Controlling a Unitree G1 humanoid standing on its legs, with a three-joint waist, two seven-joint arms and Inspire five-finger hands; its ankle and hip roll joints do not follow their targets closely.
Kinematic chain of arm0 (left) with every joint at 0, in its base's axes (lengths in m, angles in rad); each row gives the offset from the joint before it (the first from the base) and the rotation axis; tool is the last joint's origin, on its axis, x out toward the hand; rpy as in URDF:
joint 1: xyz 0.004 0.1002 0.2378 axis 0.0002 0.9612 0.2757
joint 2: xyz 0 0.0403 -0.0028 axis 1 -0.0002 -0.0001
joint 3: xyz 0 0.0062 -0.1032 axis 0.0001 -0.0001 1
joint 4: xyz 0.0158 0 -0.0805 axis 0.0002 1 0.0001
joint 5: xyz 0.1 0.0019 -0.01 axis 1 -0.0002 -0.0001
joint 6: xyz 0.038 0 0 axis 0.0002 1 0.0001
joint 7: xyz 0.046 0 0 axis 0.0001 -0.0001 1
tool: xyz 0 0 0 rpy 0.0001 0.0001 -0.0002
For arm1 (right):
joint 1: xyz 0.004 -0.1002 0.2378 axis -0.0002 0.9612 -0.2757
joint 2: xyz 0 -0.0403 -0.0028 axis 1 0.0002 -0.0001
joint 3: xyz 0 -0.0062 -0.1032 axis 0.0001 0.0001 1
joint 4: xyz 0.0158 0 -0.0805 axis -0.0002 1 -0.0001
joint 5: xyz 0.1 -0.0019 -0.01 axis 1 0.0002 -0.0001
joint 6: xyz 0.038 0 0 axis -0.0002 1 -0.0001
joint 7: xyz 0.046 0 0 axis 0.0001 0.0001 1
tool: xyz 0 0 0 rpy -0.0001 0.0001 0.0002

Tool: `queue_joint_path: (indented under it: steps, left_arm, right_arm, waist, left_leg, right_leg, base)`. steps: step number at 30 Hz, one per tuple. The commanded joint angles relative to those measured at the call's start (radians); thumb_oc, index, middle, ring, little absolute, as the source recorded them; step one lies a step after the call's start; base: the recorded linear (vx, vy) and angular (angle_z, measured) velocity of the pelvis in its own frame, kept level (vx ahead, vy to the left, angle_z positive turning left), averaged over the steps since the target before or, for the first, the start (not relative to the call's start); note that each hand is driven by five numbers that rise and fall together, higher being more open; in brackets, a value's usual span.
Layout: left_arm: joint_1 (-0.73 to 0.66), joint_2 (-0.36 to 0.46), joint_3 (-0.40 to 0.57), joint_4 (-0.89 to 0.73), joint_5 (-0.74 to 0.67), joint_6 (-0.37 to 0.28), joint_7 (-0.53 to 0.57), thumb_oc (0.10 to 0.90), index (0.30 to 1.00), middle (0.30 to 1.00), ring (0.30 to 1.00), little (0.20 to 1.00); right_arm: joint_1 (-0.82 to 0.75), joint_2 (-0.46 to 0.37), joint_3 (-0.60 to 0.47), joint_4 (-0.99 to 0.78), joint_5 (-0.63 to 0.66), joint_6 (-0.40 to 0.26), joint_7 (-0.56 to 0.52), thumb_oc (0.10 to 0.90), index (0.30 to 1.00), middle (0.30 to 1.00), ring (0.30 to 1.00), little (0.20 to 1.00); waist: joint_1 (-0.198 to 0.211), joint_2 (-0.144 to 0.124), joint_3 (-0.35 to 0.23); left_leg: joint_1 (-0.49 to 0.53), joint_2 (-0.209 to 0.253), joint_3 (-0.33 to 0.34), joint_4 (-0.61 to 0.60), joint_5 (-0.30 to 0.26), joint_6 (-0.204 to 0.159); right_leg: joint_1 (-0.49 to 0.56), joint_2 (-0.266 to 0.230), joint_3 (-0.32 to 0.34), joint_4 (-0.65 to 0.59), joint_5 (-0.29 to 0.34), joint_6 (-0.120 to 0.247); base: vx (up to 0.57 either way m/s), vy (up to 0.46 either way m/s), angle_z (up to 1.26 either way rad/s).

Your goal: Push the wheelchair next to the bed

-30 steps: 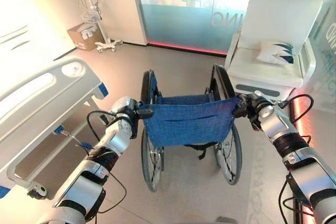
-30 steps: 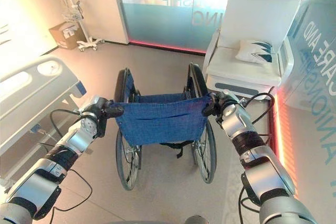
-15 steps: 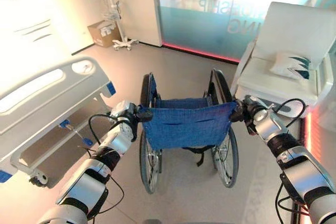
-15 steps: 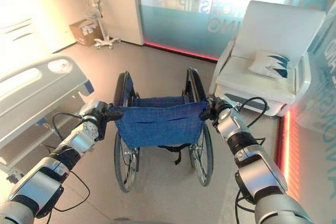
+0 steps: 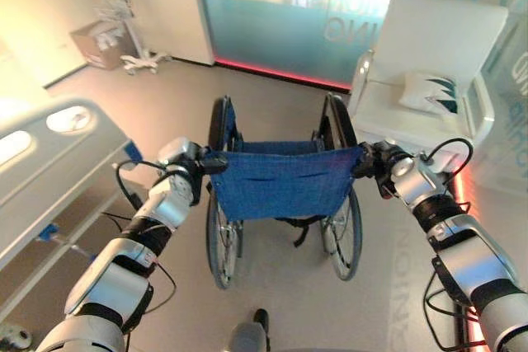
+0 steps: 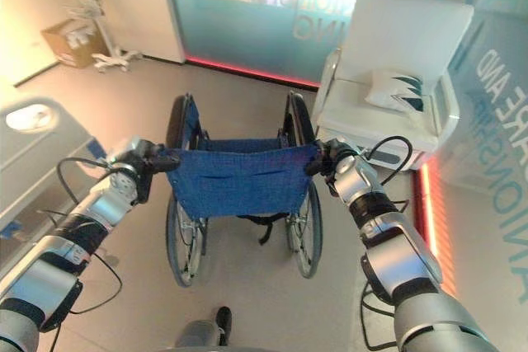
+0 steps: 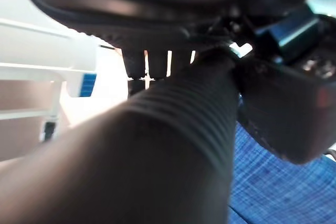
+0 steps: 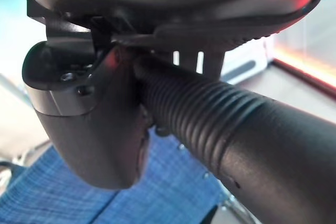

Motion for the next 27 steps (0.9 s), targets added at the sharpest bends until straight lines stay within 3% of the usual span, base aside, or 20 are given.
queue_joint_path:
  steps: [1,5,8,11,12,14,16,21,24,27]
  left_arm:
    - [0.138,-0.105,0.052,0.081,-0.136,-0.112,-0.057,0.4,0.3,0.3,0.3,0.3]
    - [0.148,-0.113,0.043,0.06,-0.136,-0.095,-0.045,0.4,0.3,0.3,0.3,0.3]
    - [0.166,-0.127,0.06,0.024,-0.116,-0.075,-0.043,0.4,0.3,0.3,0.3,0.3]
    - [0.174,-0.117,0.067,-0.014,-0.095,-0.064,-0.068,0.4,0.3,0.3,0.3,0.3]
    - [0.173,-0.108,0.063,-0.023,-0.097,-0.066,-0.081,0.4,0.3,0.3,0.3,0.3]
    - [0.162,-0.106,0.049,-0.01,-0.098,-0.089,-0.087,0.4,0.3,0.3,0.3,0.3]
    - [0.156,-0.106,0.038,0.001,-0.092,-0.1,-0.091,0.4,0.3,0.3,0.3,0.3]
    - [0.17,-0.097,0.024,-0.001,-0.079,-0.114,-0.119,0.4,0.3,0.3,0.3,0.3]
    - [0.178,-0.101,0.023,-0.003,-0.062,-0.092,-0.132,0.4,0.3,0.3,0.3,0.3]
    - [0.205,-0.096,0.029,0.009,-0.057,-0.066,-0.146,0.4,0.3,0.3,0.3,0.3]
  right_arm:
    - [0.12,-0.053,0.128,-0.017,-0.064,-0.174,0.054,0.4,0.3,0.3,0.3,0.3]
    - [0.145,-0.066,0.123,-0.041,-0.075,-0.178,0.055,0.4,0.3,0.3,0.3,0.3]
    - [0.138,-0.07,0.124,-0.068,-0.095,-0.15,0.072,0.4,0.3,0.3,0.3,0.3]
    - [0.13,-0.074,0.123,-0.095,-0.089,-0.118,0.076,0.4,0.3,0.3,0.3,0.3]
    - [0.123,-0.081,0.12,-0.103,-0.085,-0.106,0.078,0.4,0.3,0.3,0.3,0.3]
    - [0.099,-0.084,0.117,-0.098,-0.082,-0.085,0.079,0.4,0.3,0.3,0.3,0.3]
    - [0.086,-0.08,0.119,-0.086,-0.079,-0.075,0.076,0.4,0.3,0.3,0.3,0.3]
    - [0.096,-0.1,0.127,-0.094,-0.072,-0.068,0.075,0.4,0.3,0.3,0.3,0.3]
    - [0.1,-0.123,0.127,-0.092,-0.069,-0.089,0.089,0.4,0.3,0.3,0.3,0.3]
    - [0.087,-0.128,0.146,-0.111,-0.073,-0.106,0.132,0.4,0.3,0.3,0.3,0.3]
  waist:
    - [0.01,0.014,0.017]
    - [-0.016,0.01,0.008]
    - [-0.055,0.03,0.021]
    - [-0.087,0.026,0.049]
    - [-0.1,0.018,0.061]
    - [-0.111,0.019,0.072]
    - [-0.109,0.018,0.077]
    - [-0.113,-0.004,0.081]
    - [-0.116,-0.015,0.069]
    - [-0.119,-0.021,0.064]
  left_leg:
    - [-0.027,-0.033,0.005,-0.047,0.033,0.001]
    - [0.037,-0.064,0.023,-0.072,0.007,0.019]
    - [0.127,-0.059,0.023,-0.088,-0.02,0.014]
    - [0.21,-0.072,-0.01,-0.116,-0.067,0.012]
    - [0.237,-0.082,-0.034,-0.123,-0.096,0.012]
    - [0.256,-0.077,-0.064,-0.124,-0.124,0.003]
    - [0.259,-0.07,-0.067,-0.11,-0.138,0.001]
    - [0.269,-0.066,-0.089,-0.044,-0.193,0.003]
    - [0.276,-0.051,-0.119,0.008,-0.226,-0.014]
    - [0.313,-0.013,-0.114,0.046,-0.25,-0.047]
  right_leg:
    - [0.037,0.046,0.023,0.248,0.155,-0.009]
    - [-0.041,0.048,0.012,0.338,0.208,-0.002]
    - [-0.194,0.045,-0.033,0.255,0.22,-0.026]
    - [-0.331,-0.029,-0.042,0.136,0.346,-0.007]
    - [-0.353,-0.046,-0.032,0.035,0.383,0.012]
    - [-0.372,-0.063,-0.034,-0.16,0.421,0.033]
    - [-0.379,-0.073,-0.044,-0.202,0.428,0.039]
    - [-0.372,-0.1,-0.014,-0.198,0.465,0.051]
    - [-0.356,-0.093,0.002,-0.151,0.43,0.049]
    - [-0.37,-0.086,-0.006,-0.022,0.399,0.04]
  base:
    - [0.28,0.247,0.11]
    - [0.29,0.174,0.17]
    - [0.36,0.056,0.15]
    - [0.32,-0.112,0.16]
    - [0.39,-0.184,0.43]
    - [0.47,-0.222,0.75]
    - [0.42,-0.219,0.79]
    - [0.39,-0.254,0.64]
    - [0.48,-0.377,0.73]
    - [0.37,-0.282,0.51]
